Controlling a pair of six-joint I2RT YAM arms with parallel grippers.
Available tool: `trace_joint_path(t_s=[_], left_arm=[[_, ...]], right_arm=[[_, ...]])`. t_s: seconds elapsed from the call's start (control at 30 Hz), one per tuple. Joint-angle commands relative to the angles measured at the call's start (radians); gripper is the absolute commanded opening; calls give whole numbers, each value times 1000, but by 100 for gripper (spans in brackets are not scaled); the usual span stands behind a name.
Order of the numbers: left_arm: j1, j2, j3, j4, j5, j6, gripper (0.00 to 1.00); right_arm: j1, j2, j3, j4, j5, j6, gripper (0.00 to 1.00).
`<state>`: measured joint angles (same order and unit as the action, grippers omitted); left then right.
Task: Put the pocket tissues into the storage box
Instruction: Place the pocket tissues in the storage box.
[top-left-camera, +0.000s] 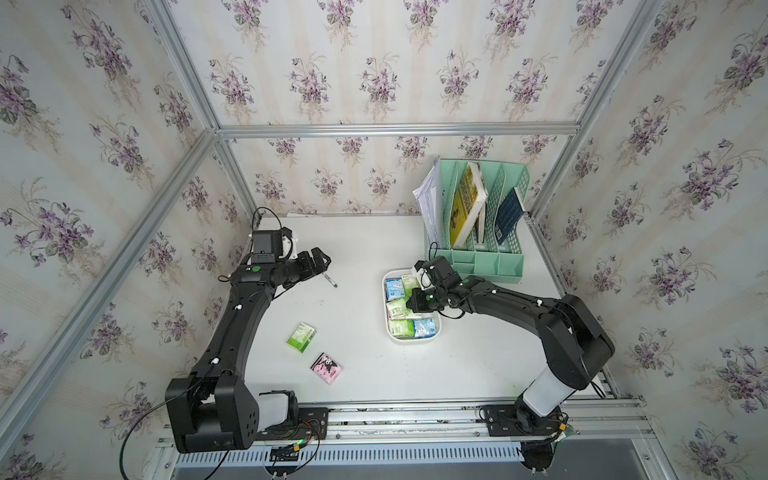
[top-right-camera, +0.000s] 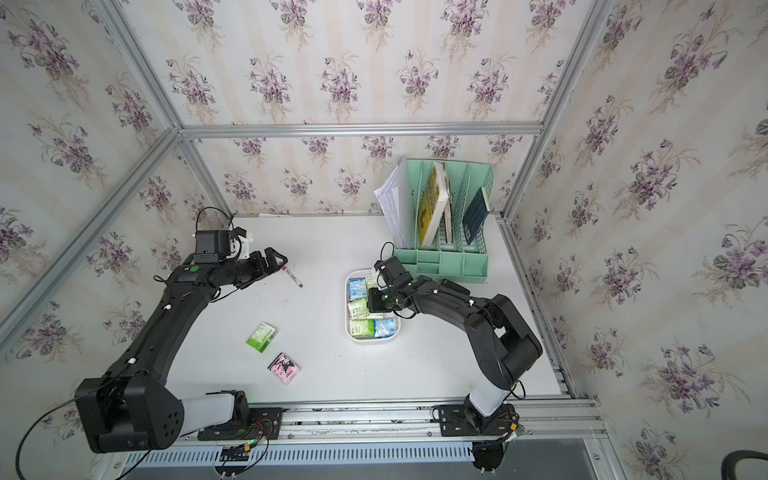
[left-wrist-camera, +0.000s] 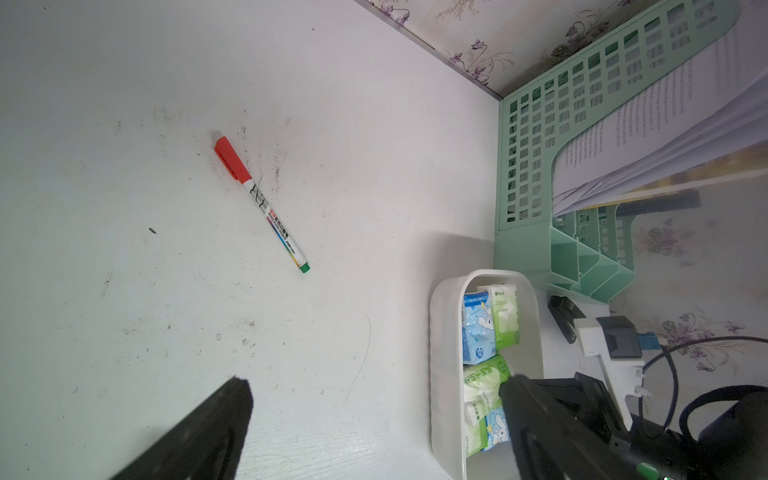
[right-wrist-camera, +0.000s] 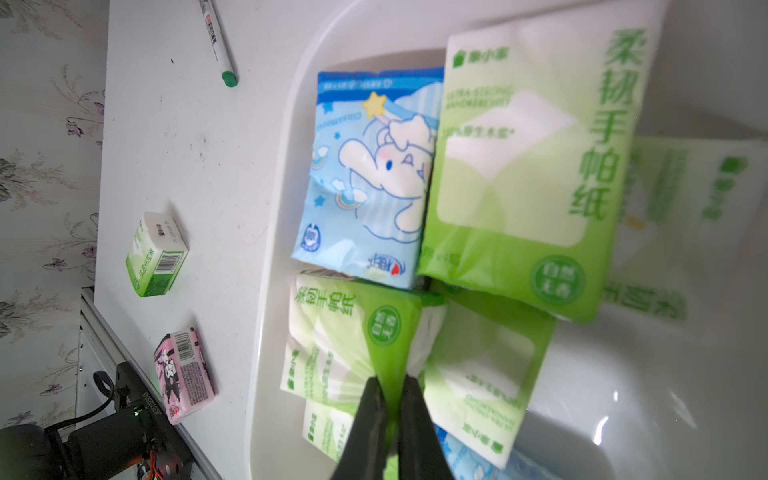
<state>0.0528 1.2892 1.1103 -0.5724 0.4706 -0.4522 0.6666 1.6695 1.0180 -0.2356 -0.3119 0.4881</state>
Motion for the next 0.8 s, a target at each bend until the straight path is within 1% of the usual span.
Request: trace_joint_path(t_s=[0.0, 0.07, 0.17, 0.2, 0.3, 0.53, 0.67, 0.73, 0.77], left_arm=[[0, -4, 0, -11, -9, 9, 99], [1, -2, 0, -8, -7, 6, 99], [1, -2, 0, -7, -6, 6, 99], [1, -4, 2, -10, -8, 6, 99], [1, -9, 1, -12, -13, 9, 99], [0, -10, 2, -15, -17, 12, 99], [2, -11, 6, -24, -43, 11, 99], [7, -8, 11, -36, -55, 9, 99], [15, -8, 11, -38, -54, 9, 99]], right_arm=[[1, -8, 12, -8, -20, 33, 9], [1, -1, 23, -13, -44, 39, 19], [0, 10, 39, -26, -72, 49, 39], [-1, 7, 39, -28, -79, 51, 42], [0, -10, 40, -30, -78, 57, 46], [0, -41, 77, -84, -63, 26, 48], [20, -37, 168, -169, -1, -69, 53], [44, -33, 203, -181, -2, -129, 55], [62, -29, 218, -175, -22, -167, 55]])
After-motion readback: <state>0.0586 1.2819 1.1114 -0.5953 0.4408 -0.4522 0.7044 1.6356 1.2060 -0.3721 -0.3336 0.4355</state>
